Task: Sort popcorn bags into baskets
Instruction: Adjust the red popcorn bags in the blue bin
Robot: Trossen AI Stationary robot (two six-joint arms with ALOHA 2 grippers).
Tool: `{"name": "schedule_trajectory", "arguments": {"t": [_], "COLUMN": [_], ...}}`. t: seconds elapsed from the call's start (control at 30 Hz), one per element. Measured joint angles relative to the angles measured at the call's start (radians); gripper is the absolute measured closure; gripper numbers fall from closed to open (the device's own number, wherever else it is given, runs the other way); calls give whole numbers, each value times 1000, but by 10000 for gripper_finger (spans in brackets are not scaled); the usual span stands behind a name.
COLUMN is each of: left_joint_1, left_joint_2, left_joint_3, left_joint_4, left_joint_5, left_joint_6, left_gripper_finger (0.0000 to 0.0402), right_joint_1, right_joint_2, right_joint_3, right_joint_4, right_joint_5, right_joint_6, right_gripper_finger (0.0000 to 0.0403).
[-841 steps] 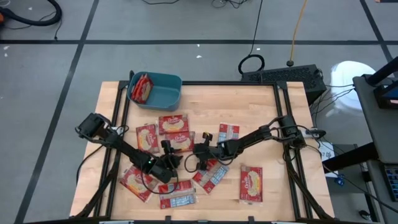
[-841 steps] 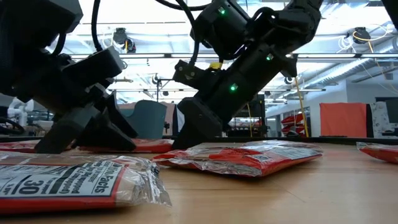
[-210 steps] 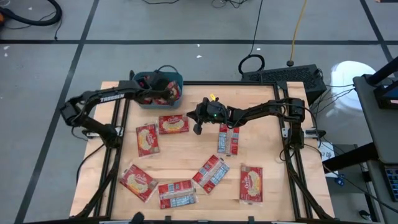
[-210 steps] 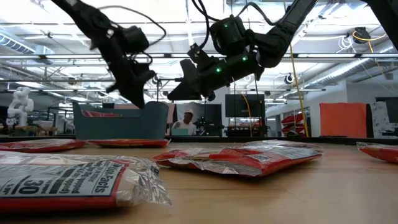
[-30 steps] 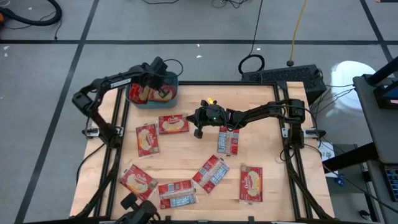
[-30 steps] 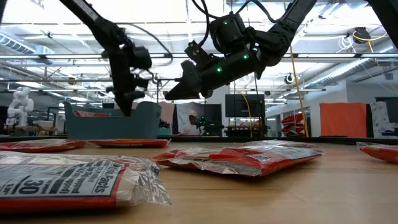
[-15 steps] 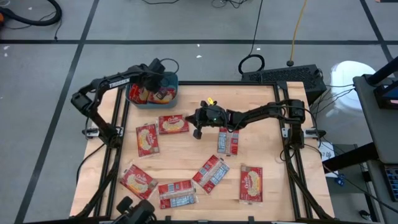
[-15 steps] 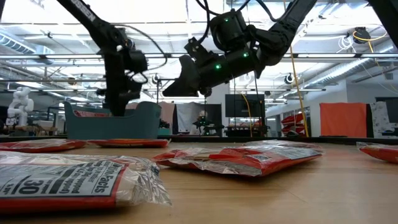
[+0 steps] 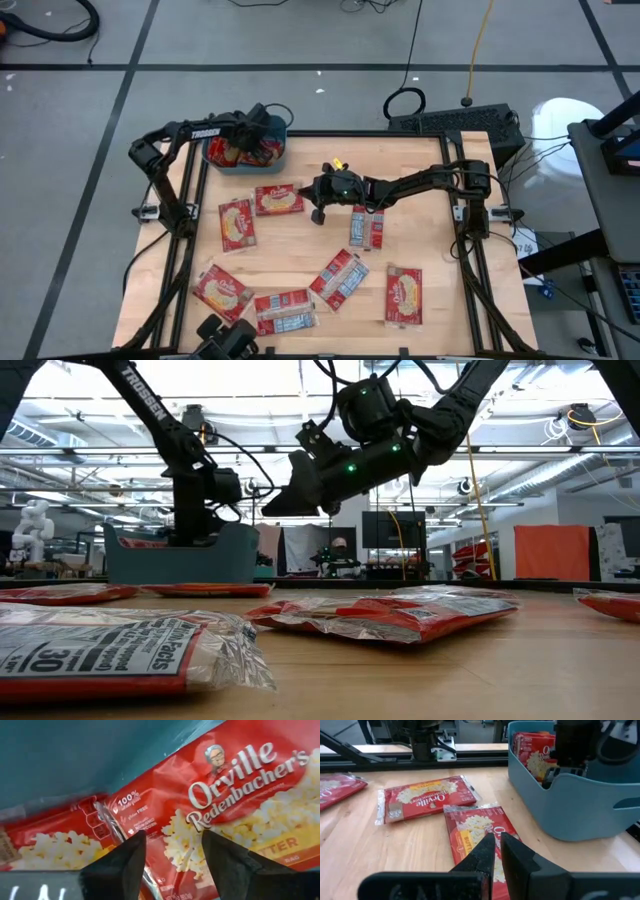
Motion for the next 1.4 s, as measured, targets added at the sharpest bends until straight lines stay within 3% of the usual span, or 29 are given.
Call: {"name": "schedule_trajectory", "arguments": {"t": [0.4, 0.63, 0.8, 1.1, 1.4], "left_joint_1": [-53, -79, -117, -228, -305], "left_joint_2": [-111, -112, -115, -171, -341], "left_joint_3": [1, -7, -11, -13, -13], "left_joint_4": [35, 25, -18, -28, 54], "left_joint_5": [-1, 21, -44, -61, -82], "left_joint_6": [79, 92, -47, -106, -78], "left_gripper_finger": [253, 209, 169, 163, 163], "right_joint_1": [0, 1, 10, 35, 40], "right_joint_2": [0, 0, 0, 0, 0], "right_joint_3": [0, 0, 0, 0, 0], "right_joint_4": [-32, -52, -102, -112, -124], "right_joint_5": [2, -1, -1, 2, 3], "right_joint_6": [-16, 4, 21, 20, 35], "right_gripper_finger": [380, 380, 380, 380, 380]}}
